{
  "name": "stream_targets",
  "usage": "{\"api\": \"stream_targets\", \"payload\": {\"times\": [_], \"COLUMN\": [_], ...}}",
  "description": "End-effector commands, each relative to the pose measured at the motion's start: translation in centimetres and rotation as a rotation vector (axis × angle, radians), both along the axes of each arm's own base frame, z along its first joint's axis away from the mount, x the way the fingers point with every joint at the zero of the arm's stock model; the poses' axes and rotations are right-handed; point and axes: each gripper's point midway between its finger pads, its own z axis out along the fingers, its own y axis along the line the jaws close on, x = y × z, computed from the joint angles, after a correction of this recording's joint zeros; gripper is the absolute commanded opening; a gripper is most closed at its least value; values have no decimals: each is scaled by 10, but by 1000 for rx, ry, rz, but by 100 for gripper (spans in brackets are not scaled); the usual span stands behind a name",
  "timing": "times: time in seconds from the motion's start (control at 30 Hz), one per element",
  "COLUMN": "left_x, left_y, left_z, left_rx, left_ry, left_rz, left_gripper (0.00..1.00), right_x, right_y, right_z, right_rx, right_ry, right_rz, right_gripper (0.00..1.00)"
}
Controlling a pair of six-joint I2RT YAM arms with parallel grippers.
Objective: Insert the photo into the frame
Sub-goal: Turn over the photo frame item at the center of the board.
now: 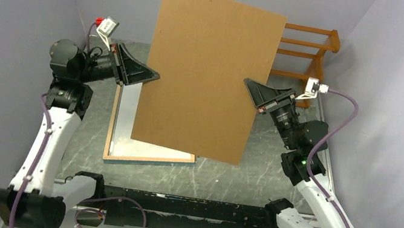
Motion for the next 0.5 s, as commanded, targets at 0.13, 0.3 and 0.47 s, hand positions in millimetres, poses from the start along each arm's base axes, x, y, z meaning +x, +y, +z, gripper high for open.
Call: {"api": "stream_targets", "payload": {"times": [0.13, 0.3, 0.47], "left_x": [-28, -30, -23], "left_y": [17, 39, 72], "left_z": [26, 23, 8], "left_rx": [181, 287, 409], "left_ry": [-217, -176, -125], "left_rz": [251, 431, 635], "left_gripper": [3, 2, 3], "right_x": [19, 34, 42], "right_y": [-11, -31, -42], "right_z": [-13, -32, -42], "right_rx": [-88, -99, -112], "right_ry": [70, 179, 242], "right_rz": [-131, -256, -330], "right_gripper": [75, 83, 87]}}
